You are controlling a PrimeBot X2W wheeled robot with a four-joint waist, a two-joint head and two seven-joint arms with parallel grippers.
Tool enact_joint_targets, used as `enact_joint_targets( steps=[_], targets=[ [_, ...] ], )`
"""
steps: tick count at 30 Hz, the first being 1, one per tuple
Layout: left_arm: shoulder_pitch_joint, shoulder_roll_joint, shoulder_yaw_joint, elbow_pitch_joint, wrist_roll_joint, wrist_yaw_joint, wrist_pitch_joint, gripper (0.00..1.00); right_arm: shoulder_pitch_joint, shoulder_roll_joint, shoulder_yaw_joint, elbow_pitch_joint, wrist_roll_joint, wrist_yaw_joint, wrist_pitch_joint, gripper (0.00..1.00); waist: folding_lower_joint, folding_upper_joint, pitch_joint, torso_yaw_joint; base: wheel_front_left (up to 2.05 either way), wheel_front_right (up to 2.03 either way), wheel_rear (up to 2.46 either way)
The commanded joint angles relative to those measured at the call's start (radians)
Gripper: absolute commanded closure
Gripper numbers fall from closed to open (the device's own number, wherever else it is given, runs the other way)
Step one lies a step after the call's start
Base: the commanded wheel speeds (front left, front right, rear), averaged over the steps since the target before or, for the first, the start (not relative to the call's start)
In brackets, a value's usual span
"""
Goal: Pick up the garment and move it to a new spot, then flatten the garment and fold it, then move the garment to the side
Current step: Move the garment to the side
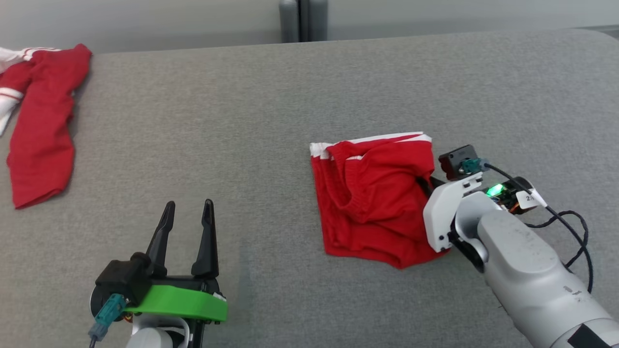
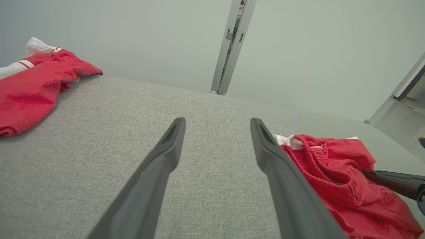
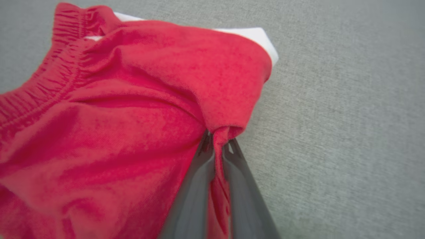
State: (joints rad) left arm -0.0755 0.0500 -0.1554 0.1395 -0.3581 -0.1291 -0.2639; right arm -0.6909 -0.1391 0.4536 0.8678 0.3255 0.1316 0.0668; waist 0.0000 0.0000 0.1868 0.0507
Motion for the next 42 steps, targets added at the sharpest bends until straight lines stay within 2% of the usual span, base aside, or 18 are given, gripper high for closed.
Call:
enact_joint_targets(
  steps=[1, 11, 15, 20, 28, 32, 36, 42],
  targets=[
    [-0.020, 0.005, 0.005, -0.001, 0.009, -0.003, -0.001, 0.00, -0.018, -0.022, -0.007, 0.012, -0.008, -0.002, -0.016, 1.00, 0.0000, 0.0000, 0.030, -0.079, 0.00, 0.00, 0.00],
    [-0.058, 0.039, -0.002, 0.010, 0.022, -0.003, -0.001, 0.00, -0.075, -0.091, -0.103, 0.061, -0.030, -0.002, -0.091, 1.00, 0.0000, 0.0000, 0.107, -0.272, 0.00, 0.00, 0.00],
    [-0.082, 0.059, -0.014, 0.012, 0.027, -0.003, -0.001, 0.00, -0.092, -0.094, -0.143, 0.078, -0.036, -0.002, -0.122, 1.00, 0.0000, 0.0000, 0.142, -0.325, 0.00, 0.00, 0.00],
    [-0.106, 0.078, -0.024, 0.017, 0.032, -0.003, 0.000, 0.00, -0.111, -0.077, -0.174, 0.097, -0.048, -0.002, -0.156, 1.00, 0.0000, 0.0000, 0.176, -0.359, 0.00, 0.00, 0.00],
    [-0.130, 0.093, -0.035, 0.017, 0.034, -0.003, -0.001, 0.00, -0.164, -0.049, -0.206, 0.146, -0.071, -0.002, -0.189, 1.00, 0.0000, 0.0000, 0.203, -0.342, 0.00, 0.00, 0.00],
    [-0.139, 0.098, -0.031, 0.014, 0.037, -0.003, -0.001, 0.00, -0.228, -0.067, -0.220, 0.167, -0.088, -0.002, -0.195, 1.00, 0.0000, 0.0000, 0.218, -0.314, 0.00, 0.00, 0.00],
    [-0.151, 0.101, -0.034, 0.003, 0.042, -0.003, -0.001, 0.00, -0.301, -0.099, -0.244, 0.195, -0.097, -0.002, -0.183, 1.00, 0.0000, 0.0000, 0.238, -0.278, 0.00, 0.00, 0.00],
    [-0.163, 0.102, -0.031, -0.030, 0.058, -0.003, 0.000, 0.00, -0.392, -0.205, -0.294, 0.246, -0.126, -0.002, -0.165, 1.00, 0.0000, 0.0000, 0.267, -0.219, 0.00, 0.00, 0.00]
  ],
)
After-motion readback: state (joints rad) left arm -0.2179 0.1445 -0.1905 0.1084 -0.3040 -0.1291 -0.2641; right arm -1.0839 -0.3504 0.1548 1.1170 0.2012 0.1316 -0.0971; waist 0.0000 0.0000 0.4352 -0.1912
